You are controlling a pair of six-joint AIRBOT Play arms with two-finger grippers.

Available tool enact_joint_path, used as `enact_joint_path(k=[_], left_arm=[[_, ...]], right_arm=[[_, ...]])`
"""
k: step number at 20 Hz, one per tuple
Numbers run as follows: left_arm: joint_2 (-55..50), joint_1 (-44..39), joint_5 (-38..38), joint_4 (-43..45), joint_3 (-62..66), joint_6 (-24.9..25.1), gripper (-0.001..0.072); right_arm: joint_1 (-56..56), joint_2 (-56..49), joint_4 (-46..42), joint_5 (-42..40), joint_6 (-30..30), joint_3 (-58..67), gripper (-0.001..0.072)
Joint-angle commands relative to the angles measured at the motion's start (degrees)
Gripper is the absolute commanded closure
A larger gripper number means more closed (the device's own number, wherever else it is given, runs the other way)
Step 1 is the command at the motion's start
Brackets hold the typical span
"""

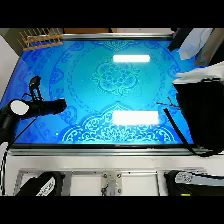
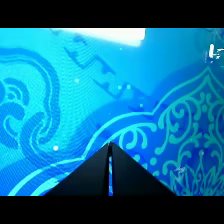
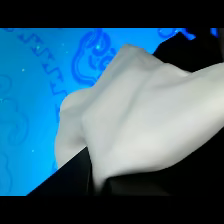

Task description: Fold the clothes and pants, and hang the long-sleeved shirts on hangers.

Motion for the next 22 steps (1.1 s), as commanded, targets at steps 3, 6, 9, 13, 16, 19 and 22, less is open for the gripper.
enact_joint_path(k=[3,6,9,13,16,19,22], left_arm=[[0.0,0.0,0.0,0.0,0.0,-0.1,0.0701],[0.0,0.0,-0.1,0.0,0.0,-0.1,0.0701],[0.0,0.0,0.0,0.0,0.0,-0.1,0.0701],[0.0,0.0,0.0,0.0,0.0,-0.1,0.0701],[0.0,0.0,-0.1,0.1,0.0,-0.1,0.0701],[0.0,0.0,-0.1,0.1,0.0,-0.1,0.0701],[0.0,0.0,-0.1,0.1,0.0,-0.1,0.0700]], right_arm=[[-2.6,4.2,-12.6,10.2,6.3,-1.1,0.0702],[-2.6,5.9,-20.5,17.2,10.2,-5.7,0.0701],[-2.6,10.0,-25.4,19.5,13.2,-14.0,0.0702],[-2.6,15.0,-26.2,19.5,13.2,-25.3,0.0699],[-2.6,17.0,-26.5,19.5,13.3,-31.7,0.0696],[-2.6,18.2,-26.5,20.4,14.5,-35.4,0.0642],[-2.6,19.6,-26.5,21.2,12.3,-35.4,0.0037]])
